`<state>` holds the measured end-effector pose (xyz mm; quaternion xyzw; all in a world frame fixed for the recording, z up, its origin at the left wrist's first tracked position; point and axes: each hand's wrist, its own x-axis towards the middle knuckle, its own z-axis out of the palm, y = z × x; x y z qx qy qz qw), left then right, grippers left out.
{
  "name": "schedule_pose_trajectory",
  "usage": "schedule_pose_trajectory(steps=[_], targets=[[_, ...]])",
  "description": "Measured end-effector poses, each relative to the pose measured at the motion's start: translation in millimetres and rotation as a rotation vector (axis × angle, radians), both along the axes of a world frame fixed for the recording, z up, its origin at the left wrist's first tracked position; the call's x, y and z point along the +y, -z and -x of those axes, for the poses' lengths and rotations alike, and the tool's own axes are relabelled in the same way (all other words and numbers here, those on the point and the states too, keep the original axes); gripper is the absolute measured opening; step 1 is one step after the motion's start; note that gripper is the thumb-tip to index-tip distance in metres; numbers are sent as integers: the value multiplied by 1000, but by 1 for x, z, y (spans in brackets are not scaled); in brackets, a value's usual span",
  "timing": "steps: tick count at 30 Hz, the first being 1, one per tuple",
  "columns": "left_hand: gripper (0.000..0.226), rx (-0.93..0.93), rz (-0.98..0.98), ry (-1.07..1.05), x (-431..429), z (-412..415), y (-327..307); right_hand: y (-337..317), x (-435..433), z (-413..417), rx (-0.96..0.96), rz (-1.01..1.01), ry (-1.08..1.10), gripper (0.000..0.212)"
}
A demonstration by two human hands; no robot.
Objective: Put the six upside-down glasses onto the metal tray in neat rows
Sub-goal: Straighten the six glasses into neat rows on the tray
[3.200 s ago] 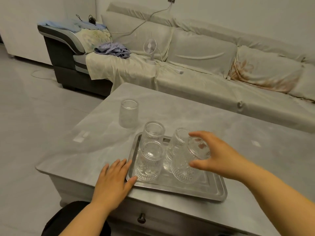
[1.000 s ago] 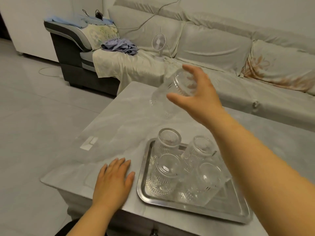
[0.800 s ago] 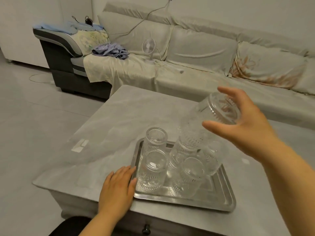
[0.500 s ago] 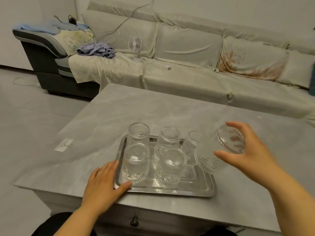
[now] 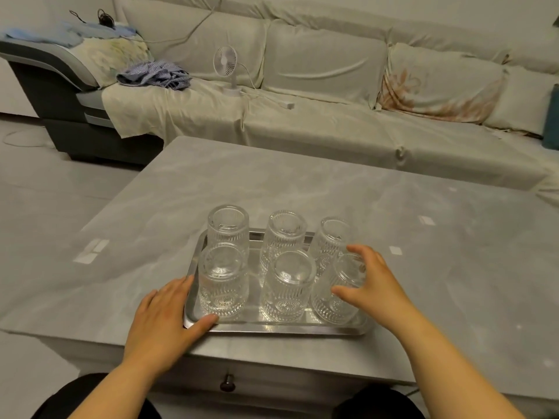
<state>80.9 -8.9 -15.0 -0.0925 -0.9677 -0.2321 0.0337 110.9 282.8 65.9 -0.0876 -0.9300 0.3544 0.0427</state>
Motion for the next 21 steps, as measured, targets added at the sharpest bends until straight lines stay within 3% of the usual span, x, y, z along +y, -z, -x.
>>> schedule_pose_trajectory(steps=[4, 9, 11, 16, 21], targets=[[85, 10, -5, -8, 2, 0, 2, 9, 0, -2, 49, 64, -44, 72], [97, 7, 12, 6, 1, 1, 2, 35, 4, -12, 162, 695, 238, 53], [97, 15, 11, 6, 1, 1, 3, 49, -2, -19, 143, 840, 231, 52], [98, -11, 34, 9, 1, 2, 4, 56, -11, -19, 117, 889, 146, 64], [97, -10, 23, 11, 0, 2, 5, 53, -21, -13, 128, 913, 106, 44]])
